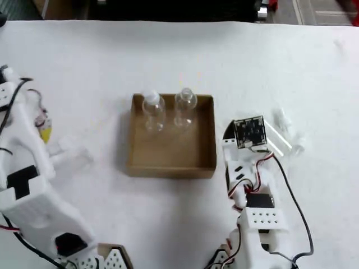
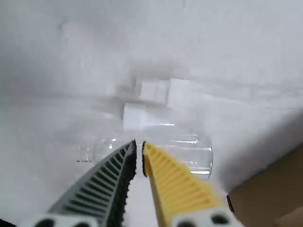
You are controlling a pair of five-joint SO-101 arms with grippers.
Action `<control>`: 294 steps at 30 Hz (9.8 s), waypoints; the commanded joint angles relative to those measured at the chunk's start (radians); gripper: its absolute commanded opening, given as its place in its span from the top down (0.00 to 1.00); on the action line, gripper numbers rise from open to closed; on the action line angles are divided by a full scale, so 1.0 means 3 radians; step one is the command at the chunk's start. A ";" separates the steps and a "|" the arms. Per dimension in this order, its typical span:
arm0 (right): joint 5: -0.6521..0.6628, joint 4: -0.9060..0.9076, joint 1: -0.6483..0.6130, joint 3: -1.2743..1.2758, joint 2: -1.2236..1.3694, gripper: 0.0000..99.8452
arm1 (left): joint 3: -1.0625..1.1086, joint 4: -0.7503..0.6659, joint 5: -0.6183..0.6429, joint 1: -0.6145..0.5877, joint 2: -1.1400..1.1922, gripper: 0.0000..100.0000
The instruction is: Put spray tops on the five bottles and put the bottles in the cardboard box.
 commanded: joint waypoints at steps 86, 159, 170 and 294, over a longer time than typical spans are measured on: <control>0.0026 -0.0079 -0.0023 -0.0031 -0.0033 0.98 | -0.2030 0.0215 0.1729 0.0059 -0.0049 0.98; 0.0020 -0.0340 0.0212 0.0036 -0.0028 0.98 | 0.2910 -0.6127 -0.1417 0.3240 -0.2125 0.98; 0.0020 -0.0340 0.0212 0.0036 -0.0028 0.98 | 0.3524 -0.6751 -0.1412 0.3312 -0.2120 0.97; 0.0256 0.1476 -0.1716 -0.2455 0.2360 0.98 | 0.6547 -0.4404 -0.1120 0.1409 -0.7173 0.98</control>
